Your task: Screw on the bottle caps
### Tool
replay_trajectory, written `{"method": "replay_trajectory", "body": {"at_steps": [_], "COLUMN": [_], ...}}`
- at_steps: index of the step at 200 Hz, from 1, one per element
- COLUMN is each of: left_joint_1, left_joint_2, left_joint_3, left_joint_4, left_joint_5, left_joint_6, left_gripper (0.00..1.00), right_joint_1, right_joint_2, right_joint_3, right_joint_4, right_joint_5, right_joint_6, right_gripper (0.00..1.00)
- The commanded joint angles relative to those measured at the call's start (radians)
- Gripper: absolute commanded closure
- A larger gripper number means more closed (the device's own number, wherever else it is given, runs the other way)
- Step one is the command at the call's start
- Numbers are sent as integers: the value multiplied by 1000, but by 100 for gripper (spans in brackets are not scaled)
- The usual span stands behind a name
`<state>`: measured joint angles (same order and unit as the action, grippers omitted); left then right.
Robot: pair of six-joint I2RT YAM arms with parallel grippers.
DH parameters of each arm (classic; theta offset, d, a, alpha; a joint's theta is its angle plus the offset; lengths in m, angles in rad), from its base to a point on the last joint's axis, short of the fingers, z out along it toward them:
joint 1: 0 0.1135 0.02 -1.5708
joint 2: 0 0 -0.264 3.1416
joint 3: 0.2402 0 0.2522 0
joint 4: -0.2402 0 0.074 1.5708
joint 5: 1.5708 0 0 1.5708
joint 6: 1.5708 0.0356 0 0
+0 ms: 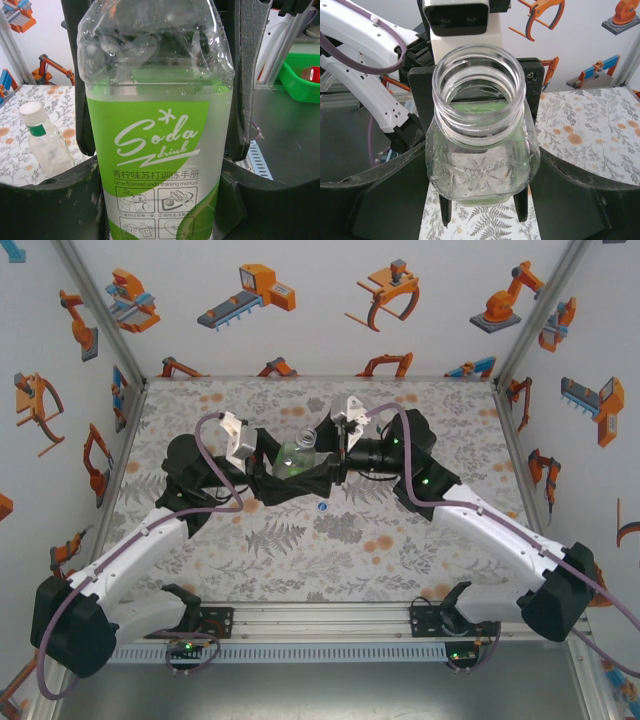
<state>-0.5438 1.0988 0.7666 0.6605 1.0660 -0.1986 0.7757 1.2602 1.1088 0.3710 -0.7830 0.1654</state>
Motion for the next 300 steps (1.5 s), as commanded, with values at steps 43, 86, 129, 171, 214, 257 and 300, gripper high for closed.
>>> {"method": "replay_trajectory", "body": {"at_steps": [43,86,129,171,214,257,300], "left_joint_1": [-8,-11,-16,-17,-18,-19,-18], "left_joint_2": [-16,-25,-36,-41,-40,-43,-40], "left_joint_3": [38,43,45,45,45,45,48], "left_joint_4": [-29,-54,-77,-80,-82,-85,-93], "left_joint_5": [8,8,8,6,5,5,5], "left_joint_6": [46,62,85,86,87,87,92], "left_gripper": [51,51,36,20,22,26,46], "right_joint_1": [6,7,11,29,33,34,34], "right_joint_2": [-33,-39,-22,8,23,20,-10], "right_joint_3": [23,28,13,-2,-15,-30,-33], "right_joint_4": [95,96,114,137,137,102,65], "right_joint_5": [11,9,-9,-12,-9,5,43], "right_joint_6": [88,100,105,108,105,66,43], "right_gripper": [33,40,68,73,74,76,73]}}
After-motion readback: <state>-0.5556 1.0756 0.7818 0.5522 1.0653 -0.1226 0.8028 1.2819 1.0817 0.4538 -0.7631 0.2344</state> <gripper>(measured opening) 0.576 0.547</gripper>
